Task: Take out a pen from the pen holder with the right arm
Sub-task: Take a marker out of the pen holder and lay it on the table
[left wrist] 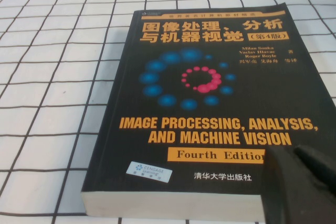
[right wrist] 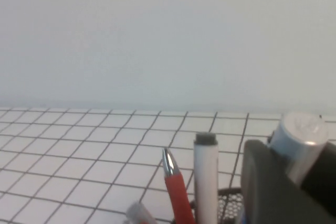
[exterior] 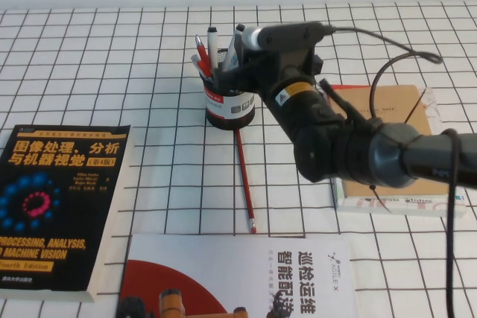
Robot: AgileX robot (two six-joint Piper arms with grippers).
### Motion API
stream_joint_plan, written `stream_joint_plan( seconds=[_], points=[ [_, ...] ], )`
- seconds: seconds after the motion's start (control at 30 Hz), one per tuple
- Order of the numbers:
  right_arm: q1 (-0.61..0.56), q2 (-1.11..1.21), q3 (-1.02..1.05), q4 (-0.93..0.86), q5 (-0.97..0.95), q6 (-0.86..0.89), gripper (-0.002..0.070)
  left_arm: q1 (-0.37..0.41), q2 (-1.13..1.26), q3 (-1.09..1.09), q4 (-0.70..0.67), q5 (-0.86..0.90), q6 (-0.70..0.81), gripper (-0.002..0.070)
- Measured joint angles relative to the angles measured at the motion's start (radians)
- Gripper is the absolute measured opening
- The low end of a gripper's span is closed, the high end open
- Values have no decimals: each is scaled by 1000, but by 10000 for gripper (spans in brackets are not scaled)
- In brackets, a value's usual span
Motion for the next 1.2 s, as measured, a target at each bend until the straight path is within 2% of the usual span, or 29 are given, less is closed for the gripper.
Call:
stream_joint_plan(
  seconds=[0.27, 0.43, 0.77, 0.97, 1.07, 1.2],
  points=[
    [0, -135, 0, 0, 104, -31, 124, 0, 0, 0, 0, 0, 0, -3],
    [-11, -244, 0, 0, 237, -73, 124, 0, 0, 0, 0, 0, 0, -3],
    [-23, -543, -11, -111, 824, -73, 124, 0, 0, 0, 0, 0, 0, -3],
    [-23, -570, -94, -241, 1299, 137, 124, 0, 0, 0, 0, 0, 0, -3],
    [-23, -550, -120, -275, 1413, 203, 124, 0, 0, 0, 0, 0, 0, -3],
    [-39, -503, -122, -258, 1465, 222, 124, 0, 0, 0, 0, 0, 0, -3]
  ],
)
